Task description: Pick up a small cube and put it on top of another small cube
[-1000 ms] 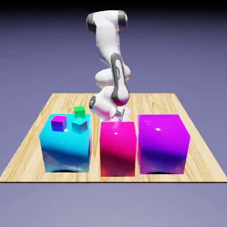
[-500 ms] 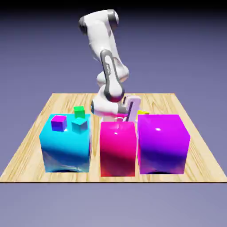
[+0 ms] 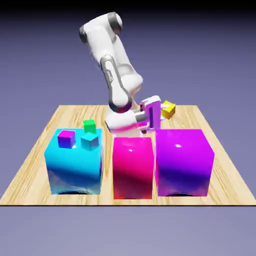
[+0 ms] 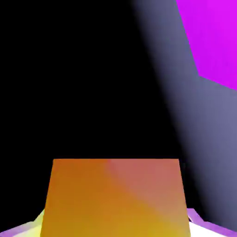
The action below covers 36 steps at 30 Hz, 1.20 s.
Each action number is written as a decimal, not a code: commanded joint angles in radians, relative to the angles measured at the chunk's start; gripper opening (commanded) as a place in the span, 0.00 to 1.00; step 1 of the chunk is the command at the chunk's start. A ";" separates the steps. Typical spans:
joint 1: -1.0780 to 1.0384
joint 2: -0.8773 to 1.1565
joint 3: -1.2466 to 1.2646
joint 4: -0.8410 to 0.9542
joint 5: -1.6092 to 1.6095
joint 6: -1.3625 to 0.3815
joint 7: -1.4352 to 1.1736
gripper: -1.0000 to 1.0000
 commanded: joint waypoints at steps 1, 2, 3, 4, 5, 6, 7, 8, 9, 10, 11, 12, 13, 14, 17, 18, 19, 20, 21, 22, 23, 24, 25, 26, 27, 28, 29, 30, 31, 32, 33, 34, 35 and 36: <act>-0.009 -0.002 0.013 0.032 -0.042 -0.012 -0.044 0.00; -0.019 -0.004 0.026 0.064 -0.083 -0.024 -0.087 0.00; -0.028 -0.006 0.039 0.096 -0.123 -0.037 -0.131 0.00; -0.035 -0.008 0.046 0.117 -0.157 -0.043 -0.174 0.00; -0.042 -0.010 0.051 0.138 -0.190 -0.049 -0.218 0.00; -0.050 -0.012 0.057 0.159 -0.224 -0.055 -0.261 0.00; -0.057 -0.014 0.062 0.179 -0.257 -0.061 -0.305 0.00; -0.064 -0.016 0.064 0.196 -0.287 -0.065 -0.348 0.00; -0.070 -0.017 0.064 0.210 -0.316 -0.067 -0.392 0.00; -0.077 -0.019 0.064 0.225 -0.344 -0.070 -0.435 0.00; -0.083 -0.021 0.065 0.239 -0.373 -0.072 -0.478 0.00; -0.090 -0.023 0.065 0.254 -0.402 -0.075 -0.522 0.00; -0.096 -0.025 0.065 0.268 -0.430 -0.077 -0.565 0.00; -0.103 -0.027 0.065 0.282 -0.459 -0.080 -0.609 0.00; -0.122 -0.032 0.065 0.326 -0.544 -0.087 -0.739 0.00; -0.129 -0.034 0.065 0.340 -0.573 -0.089 -0.783 0.00; -0.135 -0.036 0.065 0.354 -0.601 -0.092 -0.826 0.00; -0.142 -0.038 0.065 0.369 -0.630 -0.094 -0.870 0.00; -0.149 -0.040 0.065 0.383 -0.658 -0.097 -0.913 0.00; -0.155 -0.041 0.065 0.397 -0.687 -0.099 -0.957 0.00; -0.162 -0.043 0.065 0.412 -0.715 -0.102 -1.000 0.00; -0.168 -0.045 0.065 0.426 -0.744 -0.104 -1.044 0.00; -0.175 -0.047 0.066 0.441 -0.773 -0.107 -1.087 0.00; -0.181 -0.049 0.066 0.455 -0.801 -0.109 -1.131 0.00; -0.188 -0.051 0.066 0.469 -0.830 -0.112 -1.174 0.00; -0.194 -0.053 0.066 0.484 -0.858 -0.114 -1.218 0.00; -0.201 -0.054 0.066 0.498 -0.887 -0.117 -1.261 0.00; -0.207 -0.056 0.066 0.513 -0.915 -0.119 -1.305 0.00; -0.214 -0.058 0.066 0.527 -0.944 -0.122 -1.348 0.00; -0.220 -0.060 0.066 0.541 -0.972 -0.124 -1.392 0.00; -0.227 -0.062 0.066 0.556 -1.001 -0.127 -1.435 0.00; -0.233 -0.064 0.066 0.570 -1.029 -0.129 -1.479 0.00; -0.240 -0.066 0.066 0.584 -1.058 -0.132 -1.522 0.00; -0.246 -0.067 0.066 0.599 -1.086 -0.134 -1.566 0.00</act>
